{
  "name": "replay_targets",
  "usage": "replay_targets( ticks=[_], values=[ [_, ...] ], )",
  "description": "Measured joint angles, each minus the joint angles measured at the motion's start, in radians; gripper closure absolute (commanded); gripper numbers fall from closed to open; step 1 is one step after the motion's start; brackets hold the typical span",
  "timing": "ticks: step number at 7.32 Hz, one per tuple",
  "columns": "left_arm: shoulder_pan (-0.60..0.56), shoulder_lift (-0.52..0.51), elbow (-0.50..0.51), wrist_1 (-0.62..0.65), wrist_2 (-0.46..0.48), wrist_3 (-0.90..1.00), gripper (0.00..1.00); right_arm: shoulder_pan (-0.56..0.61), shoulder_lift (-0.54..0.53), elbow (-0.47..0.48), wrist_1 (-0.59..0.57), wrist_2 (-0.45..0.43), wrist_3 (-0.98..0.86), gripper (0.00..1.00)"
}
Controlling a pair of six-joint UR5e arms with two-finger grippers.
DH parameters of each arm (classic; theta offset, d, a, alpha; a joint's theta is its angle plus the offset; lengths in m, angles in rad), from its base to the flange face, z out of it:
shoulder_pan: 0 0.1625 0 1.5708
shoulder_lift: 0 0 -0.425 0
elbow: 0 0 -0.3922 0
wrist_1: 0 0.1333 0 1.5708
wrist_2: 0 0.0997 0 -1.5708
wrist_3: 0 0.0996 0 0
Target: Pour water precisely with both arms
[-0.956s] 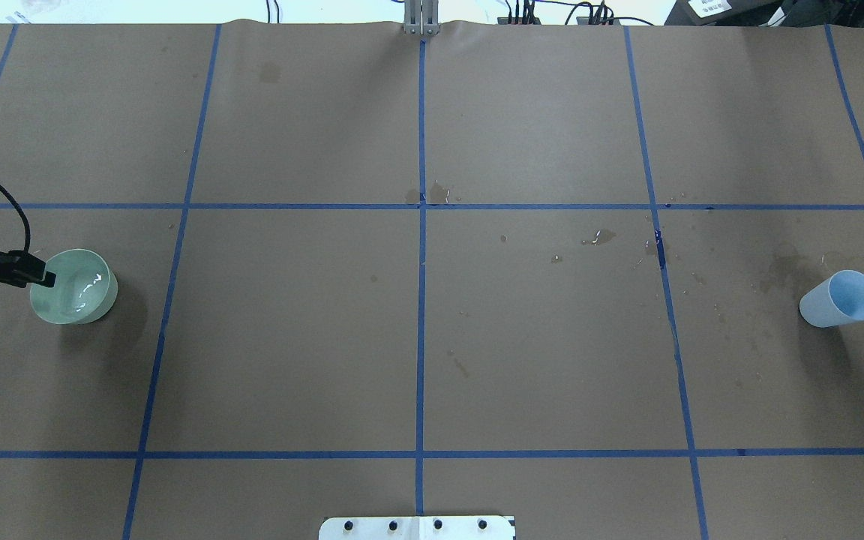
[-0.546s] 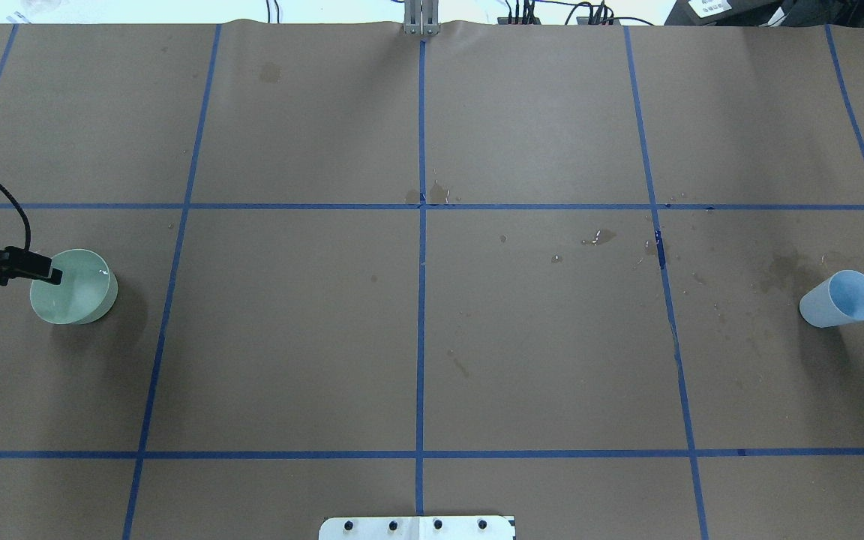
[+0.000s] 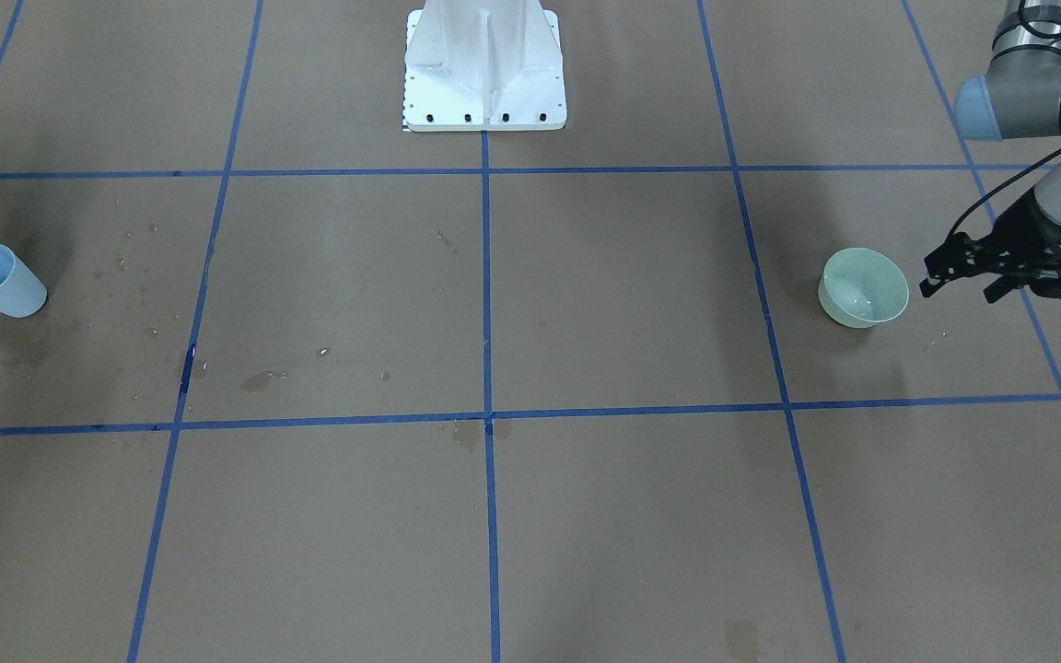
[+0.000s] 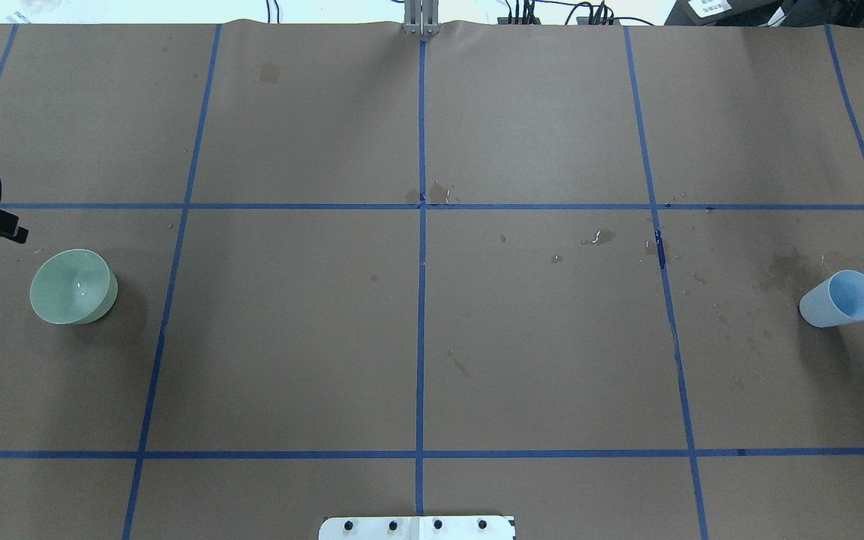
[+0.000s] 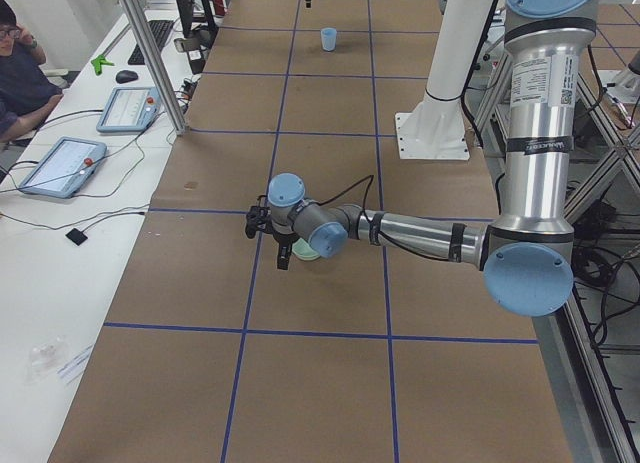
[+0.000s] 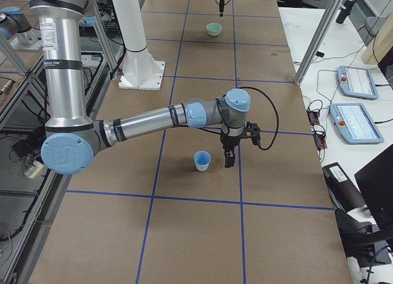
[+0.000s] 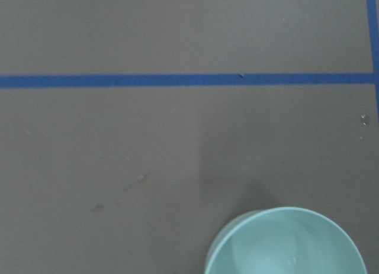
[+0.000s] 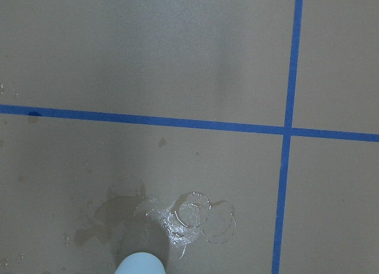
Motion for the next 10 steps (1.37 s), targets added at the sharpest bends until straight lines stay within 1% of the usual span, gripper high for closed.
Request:
replay_targets(
  ticks=[2, 3, 4, 6, 10],
  values=[
    [-0.133, -0.093, 0.01, 0.28, 0.001, 0.294, 0.01, 0.055, -0.015, -0.033, 0.0, 0.048, -0.085, 0.01],
    [-0.198, -0.122, 0.046, 0.364, -0.001, 0.412, 0.01, 0.089, -0.017, -0.063, 0.002, 0.067, -0.141, 0.01],
    [-0.256, -0.137, 0.094, 0.4, -0.002, 0.498, 0.01, 0.125, -0.02, -0.094, 0.003, 0.091, -0.196, 0.01],
    [-0.323, -0.133, 0.156, 0.418, -0.001, 0.575, 0.01, 0.167, -0.051, -0.122, 0.01, 0.117, -0.248, 0.01],
    [-0.372, -0.098, 0.163, 0.408, -0.003, 0.577, 0.01, 0.175, -0.061, -0.127, 0.027, 0.109, -0.259, 0.01]
  ],
)
